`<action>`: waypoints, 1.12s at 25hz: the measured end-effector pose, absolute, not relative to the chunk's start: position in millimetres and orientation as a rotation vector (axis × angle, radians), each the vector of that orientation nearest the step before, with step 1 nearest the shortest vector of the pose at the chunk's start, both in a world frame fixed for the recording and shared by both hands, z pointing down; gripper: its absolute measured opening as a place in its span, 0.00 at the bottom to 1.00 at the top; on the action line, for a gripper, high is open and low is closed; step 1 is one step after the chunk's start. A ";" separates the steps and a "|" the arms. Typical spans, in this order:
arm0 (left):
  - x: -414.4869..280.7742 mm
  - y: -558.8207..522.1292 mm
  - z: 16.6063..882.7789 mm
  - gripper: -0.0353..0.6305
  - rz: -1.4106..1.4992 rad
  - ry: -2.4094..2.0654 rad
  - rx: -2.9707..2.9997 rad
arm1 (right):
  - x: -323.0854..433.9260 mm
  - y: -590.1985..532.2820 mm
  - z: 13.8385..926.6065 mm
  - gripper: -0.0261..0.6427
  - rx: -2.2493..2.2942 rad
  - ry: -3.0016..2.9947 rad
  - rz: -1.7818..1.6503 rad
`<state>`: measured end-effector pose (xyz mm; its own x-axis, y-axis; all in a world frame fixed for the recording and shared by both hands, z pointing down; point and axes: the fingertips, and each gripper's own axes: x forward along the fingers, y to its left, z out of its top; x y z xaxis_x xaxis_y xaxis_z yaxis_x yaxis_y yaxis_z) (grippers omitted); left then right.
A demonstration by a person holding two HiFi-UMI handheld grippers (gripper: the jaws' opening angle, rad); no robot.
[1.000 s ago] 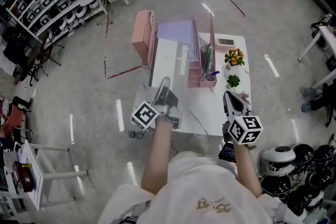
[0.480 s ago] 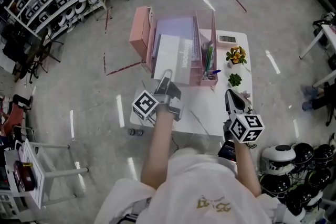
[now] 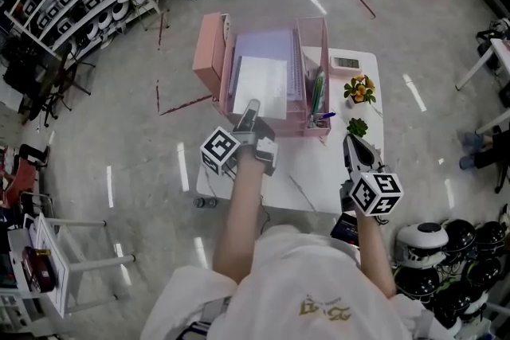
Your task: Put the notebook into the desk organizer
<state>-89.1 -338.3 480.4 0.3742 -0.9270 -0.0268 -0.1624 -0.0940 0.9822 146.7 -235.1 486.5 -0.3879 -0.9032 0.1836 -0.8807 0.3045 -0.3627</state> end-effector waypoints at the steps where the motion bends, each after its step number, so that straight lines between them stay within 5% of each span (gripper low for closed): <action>1: -88.1 -343.1 481.3 0.10 -0.875 -1.012 1.530 | 146.9 -238.1 487.5 0.04 -1.705 2.493 -0.639; 8: -86.7 -364.9 480.9 0.12 -0.773 -1.092 1.530 | 148.5 -248.3 492.9 0.04 -1.708 2.490 -0.663; 15: -59.0 -371.9 464.0 0.63 -0.529 -1.048 1.721 | 143.3 -254.3 495.1 0.04 -1.690 2.486 -0.682; 17: -48.3 -371.9 459.2 0.70 -0.440 -1.019 1.788 | 141.7 -256.6 494.3 0.04 -1.682 2.489 -0.682; 28: -19.3 -345.9 480.4 0.70 0.215 -0.987 2.223 | 142.0 -260.1 504.5 0.04 -1.678 2.489 -0.702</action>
